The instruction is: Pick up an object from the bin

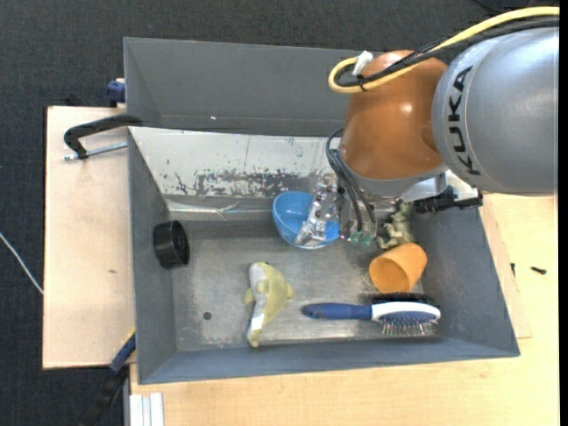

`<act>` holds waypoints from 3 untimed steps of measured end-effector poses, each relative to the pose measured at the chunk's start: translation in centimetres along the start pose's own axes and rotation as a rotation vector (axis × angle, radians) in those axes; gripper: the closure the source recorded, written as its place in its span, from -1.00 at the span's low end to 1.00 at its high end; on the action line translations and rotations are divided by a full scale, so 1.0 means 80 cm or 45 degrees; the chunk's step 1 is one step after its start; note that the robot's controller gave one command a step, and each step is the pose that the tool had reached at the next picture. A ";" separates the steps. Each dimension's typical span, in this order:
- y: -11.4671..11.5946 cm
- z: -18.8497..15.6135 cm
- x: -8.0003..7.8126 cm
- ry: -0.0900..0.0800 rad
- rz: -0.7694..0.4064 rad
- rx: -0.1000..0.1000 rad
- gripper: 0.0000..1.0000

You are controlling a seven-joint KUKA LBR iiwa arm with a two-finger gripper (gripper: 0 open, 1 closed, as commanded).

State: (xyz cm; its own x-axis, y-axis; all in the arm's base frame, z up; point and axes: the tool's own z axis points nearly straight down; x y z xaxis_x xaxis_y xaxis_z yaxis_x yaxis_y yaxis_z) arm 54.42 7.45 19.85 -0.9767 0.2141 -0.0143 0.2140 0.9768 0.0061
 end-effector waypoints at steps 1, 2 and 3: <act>-0.001 0.006 0.003 0.013 0.001 0.005 -1.00; 0.017 0.116 -0.048 0.024 -0.179 0.004 -1.00; 0.013 0.154 -0.056 0.011 0.043 0.000 -1.00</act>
Offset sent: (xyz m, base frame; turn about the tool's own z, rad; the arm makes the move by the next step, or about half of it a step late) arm 0.0000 0.0000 0.0000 0.0000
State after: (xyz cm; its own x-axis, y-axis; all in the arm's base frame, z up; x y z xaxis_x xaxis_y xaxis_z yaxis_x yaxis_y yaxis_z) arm 59.21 7.57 7.57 -0.9690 0.2471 -0.0058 0.2471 0.9690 0.0068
